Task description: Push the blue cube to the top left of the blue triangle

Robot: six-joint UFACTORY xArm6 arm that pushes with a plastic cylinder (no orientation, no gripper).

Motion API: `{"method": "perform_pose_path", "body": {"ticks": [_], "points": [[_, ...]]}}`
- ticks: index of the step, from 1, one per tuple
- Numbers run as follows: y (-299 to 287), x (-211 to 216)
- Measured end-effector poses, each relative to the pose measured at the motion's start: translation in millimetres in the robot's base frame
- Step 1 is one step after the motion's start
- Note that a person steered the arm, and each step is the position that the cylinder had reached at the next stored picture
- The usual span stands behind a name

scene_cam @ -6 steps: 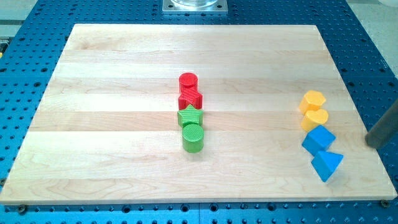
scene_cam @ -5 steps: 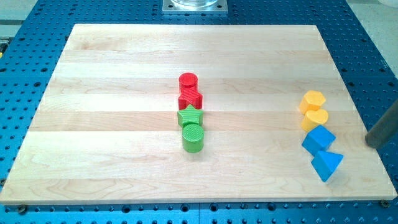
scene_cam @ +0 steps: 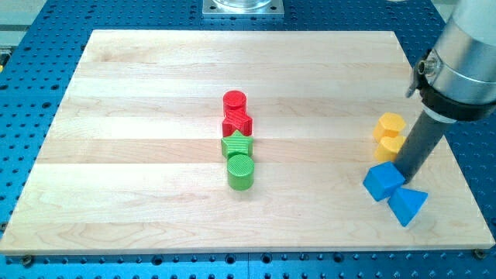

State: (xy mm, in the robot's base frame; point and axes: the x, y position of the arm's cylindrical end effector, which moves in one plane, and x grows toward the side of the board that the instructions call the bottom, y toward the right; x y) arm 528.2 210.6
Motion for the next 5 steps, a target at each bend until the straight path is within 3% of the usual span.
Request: {"method": "perform_pose_path", "body": {"ticks": [5], "points": [[-33.3,-14.0]]}}
